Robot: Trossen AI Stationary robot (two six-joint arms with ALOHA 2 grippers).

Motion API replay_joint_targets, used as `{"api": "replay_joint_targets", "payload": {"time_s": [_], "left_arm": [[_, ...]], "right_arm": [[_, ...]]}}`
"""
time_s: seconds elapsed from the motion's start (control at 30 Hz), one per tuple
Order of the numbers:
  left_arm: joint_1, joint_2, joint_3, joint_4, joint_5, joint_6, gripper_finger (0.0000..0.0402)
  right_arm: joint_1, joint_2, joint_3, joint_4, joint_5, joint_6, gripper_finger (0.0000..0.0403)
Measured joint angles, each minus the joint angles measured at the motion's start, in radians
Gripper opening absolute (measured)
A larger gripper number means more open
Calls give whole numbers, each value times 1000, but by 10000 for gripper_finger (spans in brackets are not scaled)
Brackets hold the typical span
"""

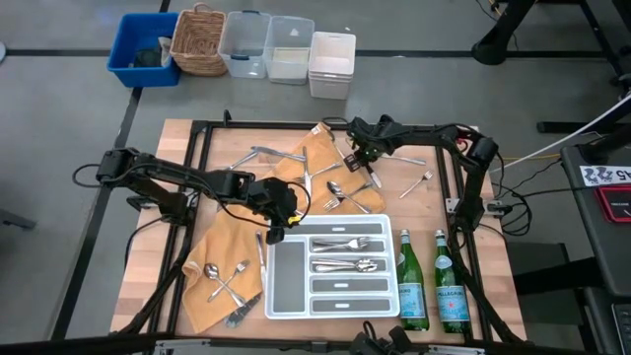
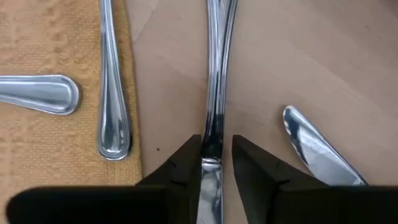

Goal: Sort silverware
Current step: Put the silver table knife into the white silverware tray

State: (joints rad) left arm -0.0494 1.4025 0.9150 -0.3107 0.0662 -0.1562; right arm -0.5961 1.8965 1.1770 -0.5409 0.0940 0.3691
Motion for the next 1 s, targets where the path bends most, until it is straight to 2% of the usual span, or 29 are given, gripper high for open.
{"api": "replay_joint_targets", "payload": {"time_s": [0.13,0.33,0.6,1.0], "left_arm": [[0,0,0,0,0,0,47],[0,0,0,-1,0,0,47],[0,0,0,-1,0,-4,47],[0,1,0,-1,0,-4,47]], "right_arm": [[-1,14,0,12,-1,-1,70],[0,69,8,-7,-33,0,73],[-1,58,6,-18,-55,-7,49],[3,39,184,-189,-125,-37,38]]}}
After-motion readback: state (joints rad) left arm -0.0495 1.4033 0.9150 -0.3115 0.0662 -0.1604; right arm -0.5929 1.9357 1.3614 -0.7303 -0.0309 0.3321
